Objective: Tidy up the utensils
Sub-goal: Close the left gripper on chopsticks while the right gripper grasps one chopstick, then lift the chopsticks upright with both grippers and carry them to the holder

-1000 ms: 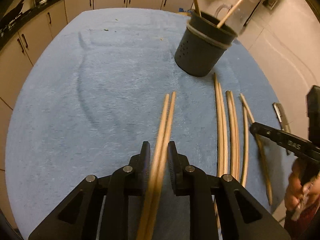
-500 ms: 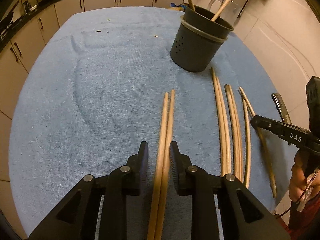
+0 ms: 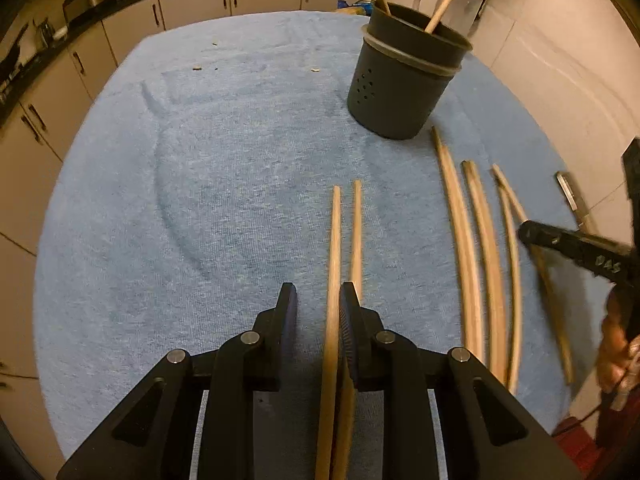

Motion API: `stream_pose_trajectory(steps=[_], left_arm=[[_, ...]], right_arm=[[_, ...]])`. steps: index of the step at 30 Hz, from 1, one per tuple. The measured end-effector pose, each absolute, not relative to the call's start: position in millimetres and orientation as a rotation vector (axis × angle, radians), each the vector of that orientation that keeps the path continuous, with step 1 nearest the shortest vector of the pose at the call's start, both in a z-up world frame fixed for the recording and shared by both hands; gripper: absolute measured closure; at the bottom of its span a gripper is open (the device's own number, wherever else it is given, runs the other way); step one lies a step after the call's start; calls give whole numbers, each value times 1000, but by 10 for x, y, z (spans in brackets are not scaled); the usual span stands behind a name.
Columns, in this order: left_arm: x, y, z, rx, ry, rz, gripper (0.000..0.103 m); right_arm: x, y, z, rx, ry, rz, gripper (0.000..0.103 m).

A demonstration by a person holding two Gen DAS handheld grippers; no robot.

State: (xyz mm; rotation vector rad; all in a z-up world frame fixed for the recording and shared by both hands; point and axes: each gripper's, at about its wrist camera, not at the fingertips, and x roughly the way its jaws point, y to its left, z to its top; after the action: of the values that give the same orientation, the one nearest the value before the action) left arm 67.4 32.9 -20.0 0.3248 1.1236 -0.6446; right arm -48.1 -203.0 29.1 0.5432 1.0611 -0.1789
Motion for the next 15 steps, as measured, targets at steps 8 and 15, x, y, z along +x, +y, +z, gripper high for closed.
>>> stream_pose_trajectory(steps=[8,15], left_arm=[[680,99,-212,415,1096,-585,82],[719,35,-196,383,1108,-561,96]], right_arm=[[-446,-2007,293,529,1069,-185,95],[-242,-1953,305,424,1125,-196,95]])
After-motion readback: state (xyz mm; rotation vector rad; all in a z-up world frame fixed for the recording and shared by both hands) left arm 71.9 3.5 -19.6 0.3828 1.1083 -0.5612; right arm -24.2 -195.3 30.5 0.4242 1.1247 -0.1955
